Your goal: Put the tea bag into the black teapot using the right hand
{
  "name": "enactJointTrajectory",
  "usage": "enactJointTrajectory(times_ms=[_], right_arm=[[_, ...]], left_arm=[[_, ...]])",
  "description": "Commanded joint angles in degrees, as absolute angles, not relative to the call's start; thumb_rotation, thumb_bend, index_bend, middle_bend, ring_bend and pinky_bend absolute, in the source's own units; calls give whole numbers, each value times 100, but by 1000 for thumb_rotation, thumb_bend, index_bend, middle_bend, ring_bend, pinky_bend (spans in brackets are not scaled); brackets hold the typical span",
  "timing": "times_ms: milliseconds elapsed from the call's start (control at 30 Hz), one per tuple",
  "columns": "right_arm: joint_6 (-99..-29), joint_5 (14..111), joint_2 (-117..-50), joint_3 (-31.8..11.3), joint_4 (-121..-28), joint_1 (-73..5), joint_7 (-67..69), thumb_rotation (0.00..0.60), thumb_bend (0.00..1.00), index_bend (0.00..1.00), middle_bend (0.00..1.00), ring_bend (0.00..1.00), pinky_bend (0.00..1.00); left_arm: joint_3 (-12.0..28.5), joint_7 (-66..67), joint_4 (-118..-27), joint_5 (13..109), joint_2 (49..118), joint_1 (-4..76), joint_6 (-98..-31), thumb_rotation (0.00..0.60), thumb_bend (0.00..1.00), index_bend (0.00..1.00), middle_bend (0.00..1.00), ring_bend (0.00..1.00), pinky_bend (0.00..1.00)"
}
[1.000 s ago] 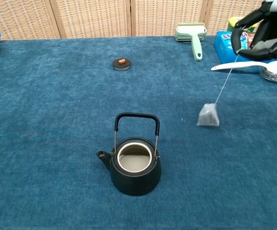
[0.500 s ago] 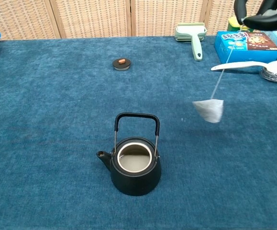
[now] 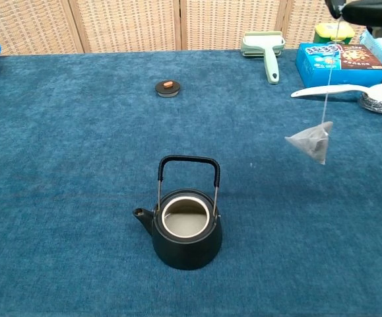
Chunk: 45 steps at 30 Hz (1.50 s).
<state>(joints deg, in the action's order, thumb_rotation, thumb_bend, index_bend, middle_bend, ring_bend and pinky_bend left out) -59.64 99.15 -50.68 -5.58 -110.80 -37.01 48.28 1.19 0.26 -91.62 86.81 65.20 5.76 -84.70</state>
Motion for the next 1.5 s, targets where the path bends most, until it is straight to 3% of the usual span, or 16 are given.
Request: enactJointTrajectory(times_ms=[33,733,1500], right_arm=[[-6134,10261,-5022,-483,-11240,-3781,5128,600,549,615,1000,1000,1000],[-5881,10493,-4868,-328,-12038,-4245,5173,600,532,616,1000,1000,1000],[-5109,9752,-5757,-270,-11948,-4666,4599,600,530,617,1000,1000,1000]], left_arm=[[120,8,-9157,8683,6506,564,-8487,600,350,141,116,0,137],[103,-204,-8999,8769,6483,528,-8545,600,351,141,115,0,137],[81,-486,-8674,8742,6523,497,-8505,600,350,141,116,0,137]])
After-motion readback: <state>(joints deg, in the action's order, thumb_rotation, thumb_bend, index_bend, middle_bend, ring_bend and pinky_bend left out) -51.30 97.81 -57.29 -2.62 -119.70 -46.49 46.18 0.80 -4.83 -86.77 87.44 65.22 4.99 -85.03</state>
